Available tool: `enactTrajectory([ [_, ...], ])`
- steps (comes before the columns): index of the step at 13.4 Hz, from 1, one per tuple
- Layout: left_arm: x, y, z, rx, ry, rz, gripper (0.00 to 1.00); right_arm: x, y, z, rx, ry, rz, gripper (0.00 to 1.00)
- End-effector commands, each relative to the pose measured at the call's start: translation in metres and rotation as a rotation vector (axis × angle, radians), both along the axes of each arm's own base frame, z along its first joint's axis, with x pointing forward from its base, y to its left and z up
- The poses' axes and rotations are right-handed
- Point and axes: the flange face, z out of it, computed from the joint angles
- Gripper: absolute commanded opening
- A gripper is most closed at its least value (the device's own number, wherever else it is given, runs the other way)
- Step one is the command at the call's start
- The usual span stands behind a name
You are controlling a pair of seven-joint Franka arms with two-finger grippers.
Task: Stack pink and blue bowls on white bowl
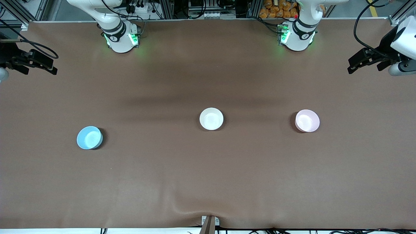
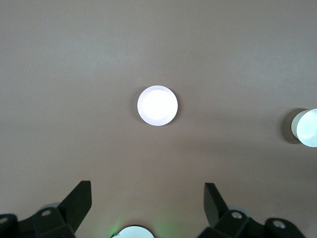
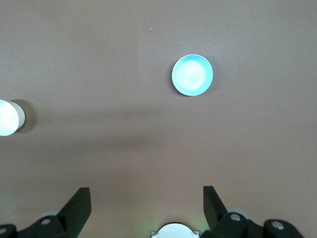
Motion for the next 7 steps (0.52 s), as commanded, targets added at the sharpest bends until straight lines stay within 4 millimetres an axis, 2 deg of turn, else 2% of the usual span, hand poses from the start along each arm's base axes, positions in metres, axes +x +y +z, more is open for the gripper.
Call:
enactTrajectory([
  [1,-0.001,-0.001,-0.005,0.006,0.007,-0.021,1.00,0.000,0.001,0.001,-0.006,0.006,-0.011,1.00],
  [5,0.001,-0.006,-0.015,0.006,0.014,-0.028,1.00,0.000,0.001,0.001,-0.006,0.006,-0.011,1.00],
  [7,0.002,-0.014,-0.022,0.006,0.010,-0.037,1.00,0.000,0.001,0.001,-0.006,0.006,-0.011,1.00],
])
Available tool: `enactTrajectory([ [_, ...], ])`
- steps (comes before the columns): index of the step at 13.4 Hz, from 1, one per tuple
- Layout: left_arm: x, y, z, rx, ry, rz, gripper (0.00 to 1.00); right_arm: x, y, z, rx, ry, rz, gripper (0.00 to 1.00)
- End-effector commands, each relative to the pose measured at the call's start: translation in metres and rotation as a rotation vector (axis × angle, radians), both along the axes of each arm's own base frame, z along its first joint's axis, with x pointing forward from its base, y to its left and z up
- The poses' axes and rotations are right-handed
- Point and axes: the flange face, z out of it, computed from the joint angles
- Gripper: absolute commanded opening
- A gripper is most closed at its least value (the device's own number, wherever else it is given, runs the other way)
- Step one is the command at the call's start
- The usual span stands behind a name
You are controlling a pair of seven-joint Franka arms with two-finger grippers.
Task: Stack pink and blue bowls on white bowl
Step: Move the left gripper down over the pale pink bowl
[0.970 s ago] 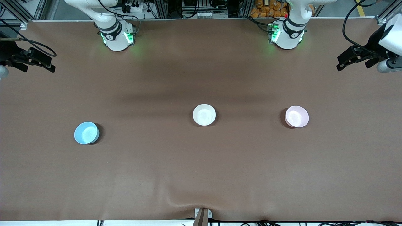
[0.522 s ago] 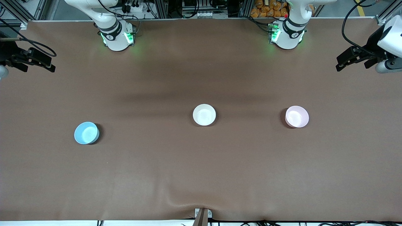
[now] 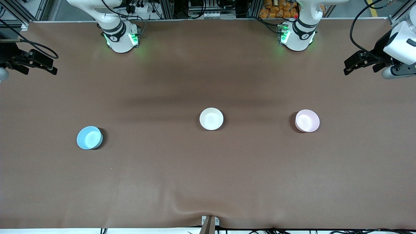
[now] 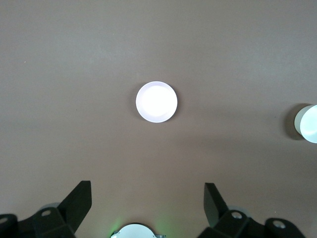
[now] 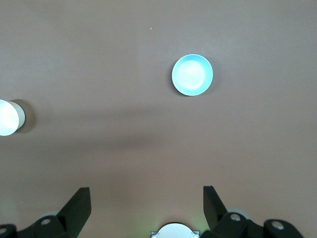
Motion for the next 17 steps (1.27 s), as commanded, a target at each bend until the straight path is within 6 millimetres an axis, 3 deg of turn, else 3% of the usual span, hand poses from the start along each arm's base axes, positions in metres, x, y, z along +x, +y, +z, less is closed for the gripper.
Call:
enactTrajectory([
  [1,0.001,-0.013,-0.010,0.003,-0.009,-0.022,1.00,0.000,0.001,0.001,-0.006,0.006,-0.011,1.00],
  [6,0.011,-0.056,-0.036,0.009,0.001,-0.015,1.00,0.000,0.001,0.001,-0.006,0.006,-0.011,1.00],
  [8,0.014,-0.060,-0.057,0.008,-0.002,-0.015,1.00,0.000,0.001,0.001,-0.006,0.006,-0.013,1.00],
  [12,0.019,-0.053,-0.105,0.010,-0.018,-0.003,1.00,0.000,0.000,0.001,-0.006,0.006,-0.013,1.00],
  [15,0.022,-0.017,-0.152,0.010,-0.031,0.056,1.00,0.000,0.000,0.001,-0.006,0.006,-0.013,1.00],
  [17,0.021,-0.007,-0.185,0.006,-0.049,0.074,1.00,0.000,0.000,0.001,-0.006,0.006,-0.013,1.00],
])
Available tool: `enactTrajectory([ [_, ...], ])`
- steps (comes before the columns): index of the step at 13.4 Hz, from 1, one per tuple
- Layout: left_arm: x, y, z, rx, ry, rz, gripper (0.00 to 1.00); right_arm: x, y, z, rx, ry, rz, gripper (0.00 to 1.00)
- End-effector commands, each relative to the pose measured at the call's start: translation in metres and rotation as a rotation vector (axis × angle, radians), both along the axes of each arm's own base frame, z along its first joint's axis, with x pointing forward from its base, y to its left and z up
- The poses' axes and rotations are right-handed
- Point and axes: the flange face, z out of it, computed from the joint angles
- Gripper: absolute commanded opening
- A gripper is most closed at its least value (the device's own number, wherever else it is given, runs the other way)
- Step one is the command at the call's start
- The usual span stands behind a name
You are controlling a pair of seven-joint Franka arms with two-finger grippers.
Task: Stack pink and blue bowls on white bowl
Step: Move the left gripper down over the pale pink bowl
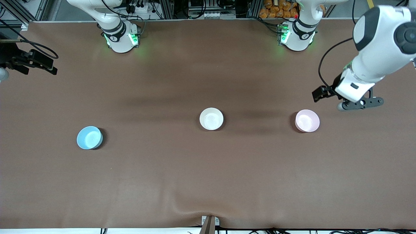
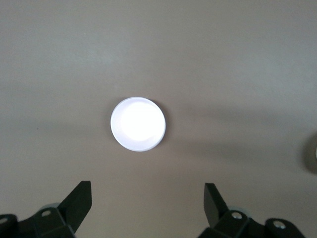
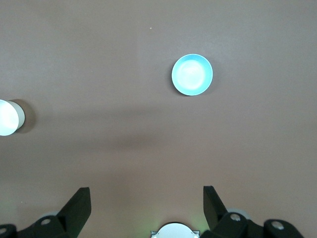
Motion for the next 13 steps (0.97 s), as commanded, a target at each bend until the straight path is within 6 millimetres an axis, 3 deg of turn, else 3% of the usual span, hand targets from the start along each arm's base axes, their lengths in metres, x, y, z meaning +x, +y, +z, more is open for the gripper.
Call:
enactTrajectory([
  [1,-0.006,0.017,-0.038,0.006,-0.028,0.032,1.00,0.000,0.001,0.001,-0.006,0.005,-0.012,1.00],
  [4,0.006,0.043,-0.076,-0.006,-0.038,0.063,1.00,0.000,0.001,0.001,-0.006,0.005,-0.012,1.00],
  [7,0.012,0.055,-0.109,-0.015,-0.037,0.084,1.00,0.000,0.001,0.001,-0.006,0.005,-0.012,1.00],
  [13,0.014,0.064,-0.165,-0.027,-0.073,0.094,1.00,0.000,0.001,0.000,-0.006,0.006,-0.012,1.00],
])
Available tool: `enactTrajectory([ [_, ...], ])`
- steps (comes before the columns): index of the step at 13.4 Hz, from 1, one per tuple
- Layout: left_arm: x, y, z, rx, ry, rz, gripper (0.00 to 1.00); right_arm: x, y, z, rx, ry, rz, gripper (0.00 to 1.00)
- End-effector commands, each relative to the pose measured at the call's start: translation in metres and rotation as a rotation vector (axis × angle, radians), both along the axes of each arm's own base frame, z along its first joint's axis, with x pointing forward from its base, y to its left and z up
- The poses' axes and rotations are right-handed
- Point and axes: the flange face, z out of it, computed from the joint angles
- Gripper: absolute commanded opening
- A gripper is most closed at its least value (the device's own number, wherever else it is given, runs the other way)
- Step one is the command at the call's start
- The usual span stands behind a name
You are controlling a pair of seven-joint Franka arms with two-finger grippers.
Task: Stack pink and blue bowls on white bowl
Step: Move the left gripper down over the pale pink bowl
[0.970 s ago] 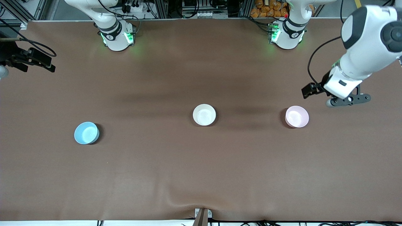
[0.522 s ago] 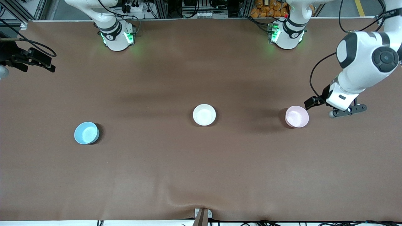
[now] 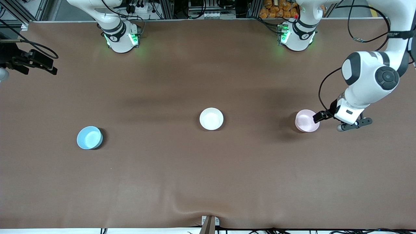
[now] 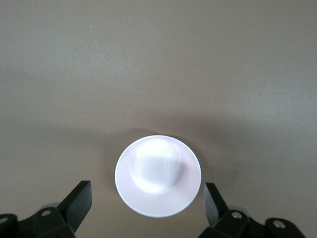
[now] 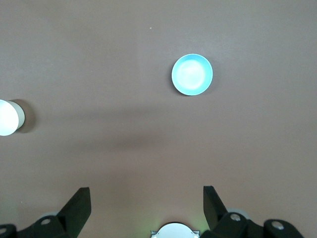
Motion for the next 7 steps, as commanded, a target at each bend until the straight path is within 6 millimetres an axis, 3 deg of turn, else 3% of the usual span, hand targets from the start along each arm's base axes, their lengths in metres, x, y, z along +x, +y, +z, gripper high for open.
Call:
enactTrajectory([
  [1,0.001,0.004,-0.018,0.004,-0.013,-0.010,1.00,0.000,0.001,0.001,-0.006,0.005,-0.012,1.00],
  [3,0.003,0.007,-0.035,-0.002,-0.019,-0.008,1.00,0.000,0.000,0.001,-0.006,0.005,-0.013,1.00],
  [7,0.004,0.031,-0.056,-0.004,-0.022,-0.039,1.00,0.000,-0.001,0.000,-0.006,0.008,-0.015,1.00],
])
